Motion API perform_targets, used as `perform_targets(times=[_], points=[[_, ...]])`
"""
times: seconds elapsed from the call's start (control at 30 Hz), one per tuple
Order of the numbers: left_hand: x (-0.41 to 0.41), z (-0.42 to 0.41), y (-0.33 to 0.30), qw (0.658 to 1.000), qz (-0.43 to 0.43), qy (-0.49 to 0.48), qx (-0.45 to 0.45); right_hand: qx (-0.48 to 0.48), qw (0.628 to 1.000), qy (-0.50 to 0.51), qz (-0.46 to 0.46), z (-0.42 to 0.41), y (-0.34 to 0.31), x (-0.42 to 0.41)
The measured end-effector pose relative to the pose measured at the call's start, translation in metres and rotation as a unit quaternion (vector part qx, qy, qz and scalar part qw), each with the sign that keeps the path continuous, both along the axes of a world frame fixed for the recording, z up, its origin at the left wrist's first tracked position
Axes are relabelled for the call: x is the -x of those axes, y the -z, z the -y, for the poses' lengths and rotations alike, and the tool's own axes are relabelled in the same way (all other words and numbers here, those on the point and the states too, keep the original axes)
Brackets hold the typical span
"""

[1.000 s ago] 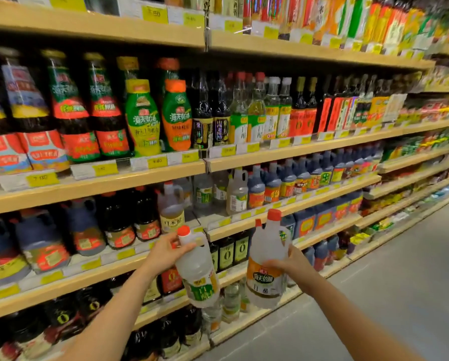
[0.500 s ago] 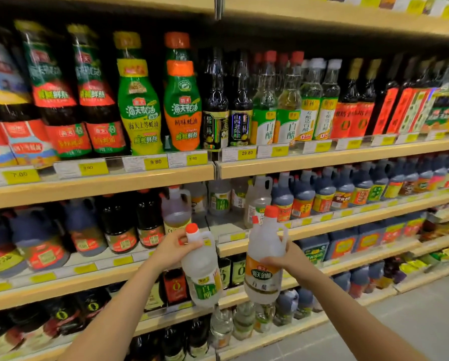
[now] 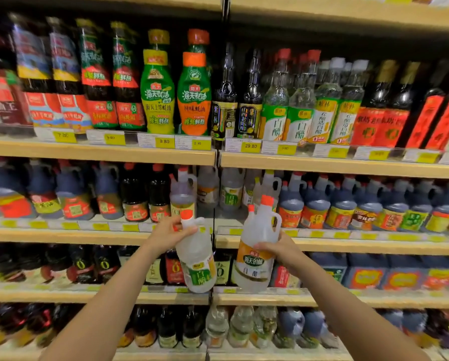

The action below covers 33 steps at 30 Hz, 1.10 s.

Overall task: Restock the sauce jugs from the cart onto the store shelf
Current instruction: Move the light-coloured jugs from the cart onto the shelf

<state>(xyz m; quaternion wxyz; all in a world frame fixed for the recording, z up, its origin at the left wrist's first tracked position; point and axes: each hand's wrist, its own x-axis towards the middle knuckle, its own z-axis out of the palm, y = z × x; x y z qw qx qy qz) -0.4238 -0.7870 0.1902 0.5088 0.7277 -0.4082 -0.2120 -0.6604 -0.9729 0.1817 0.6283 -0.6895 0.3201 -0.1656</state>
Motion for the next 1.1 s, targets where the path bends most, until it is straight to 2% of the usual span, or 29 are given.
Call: perform_targets(times=[0.1,0.3,0.47,0.73,0.9,1.1], points=[[0.035,-0.011,-0.005,0.998,-0.046,-0.034,0.0,-0.007,1.0,-0.021,0.004,-0.001,-0.006,0.026],[0.074,-0.026,-0.016,0.996,-0.064,-0.063,0.009,0.008,0.998,-0.061,0.02,0.006,-0.027,0.039],[0.053,-0.035,-0.004,0.995,-0.064,-0.082,0.007,0.037,0.993,-0.071,0.083,0.014,-0.041,-0.008],[-0.025,-0.025,0.014,0.994,0.012,-0.108,0.03,0.138,0.979,-0.047,0.142,0.039,-0.024,-0.122],[-0.067,-0.017,0.038,0.995,0.03,-0.09,0.035,0.195,0.975,-0.011,0.107,0.054,0.002,-0.174],[-0.087,-0.008,0.063,0.998,0.056,-0.039,0.014,0.113,0.993,-0.031,-0.007,0.075,0.033,-0.21]])
